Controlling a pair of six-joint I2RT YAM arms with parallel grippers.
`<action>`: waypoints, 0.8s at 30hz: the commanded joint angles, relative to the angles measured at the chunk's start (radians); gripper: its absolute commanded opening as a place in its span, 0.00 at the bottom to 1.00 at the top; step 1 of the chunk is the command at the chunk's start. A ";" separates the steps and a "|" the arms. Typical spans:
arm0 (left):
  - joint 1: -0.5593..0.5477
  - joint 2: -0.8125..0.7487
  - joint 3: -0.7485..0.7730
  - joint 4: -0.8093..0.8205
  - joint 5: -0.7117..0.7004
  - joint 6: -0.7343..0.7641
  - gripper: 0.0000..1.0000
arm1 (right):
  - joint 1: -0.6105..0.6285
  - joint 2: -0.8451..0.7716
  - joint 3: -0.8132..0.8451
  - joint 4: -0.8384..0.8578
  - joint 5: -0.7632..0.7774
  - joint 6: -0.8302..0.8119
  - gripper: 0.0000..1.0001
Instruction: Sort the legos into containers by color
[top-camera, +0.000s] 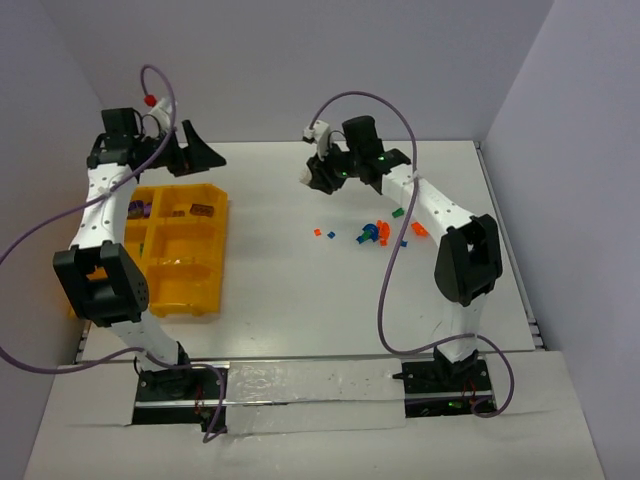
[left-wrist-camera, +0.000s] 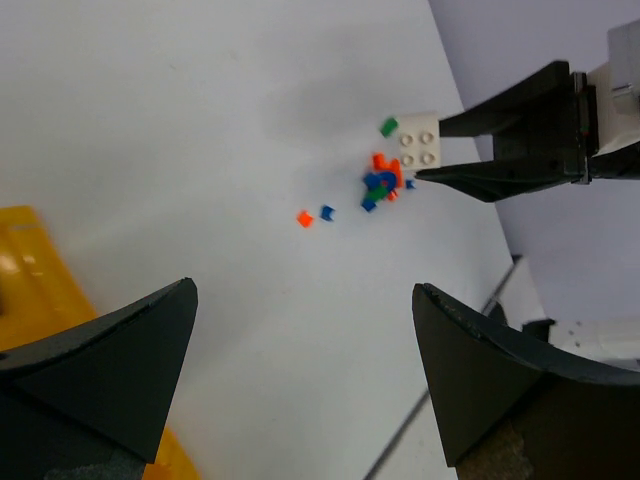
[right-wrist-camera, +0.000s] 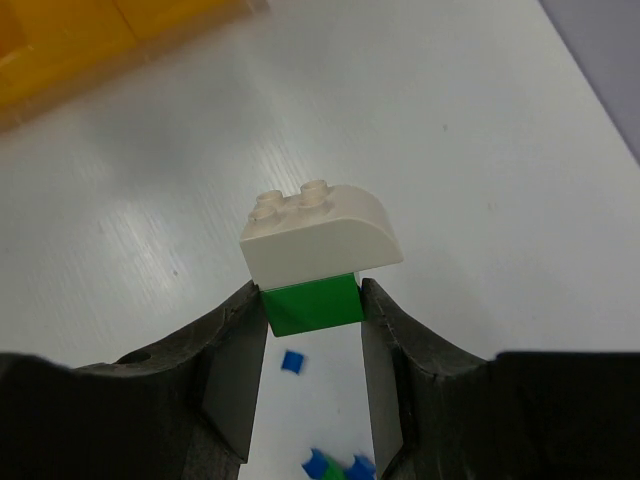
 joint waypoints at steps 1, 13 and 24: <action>-0.088 -0.057 -0.056 0.056 0.082 -0.093 0.99 | 0.078 -0.042 0.065 0.129 0.044 0.058 0.00; -0.226 0.001 -0.018 0.110 0.119 -0.157 0.99 | 0.195 -0.058 0.046 0.182 0.061 0.002 0.00; -0.264 0.039 0.019 0.101 0.064 -0.145 0.87 | 0.223 -0.084 0.025 0.222 0.078 -0.002 0.00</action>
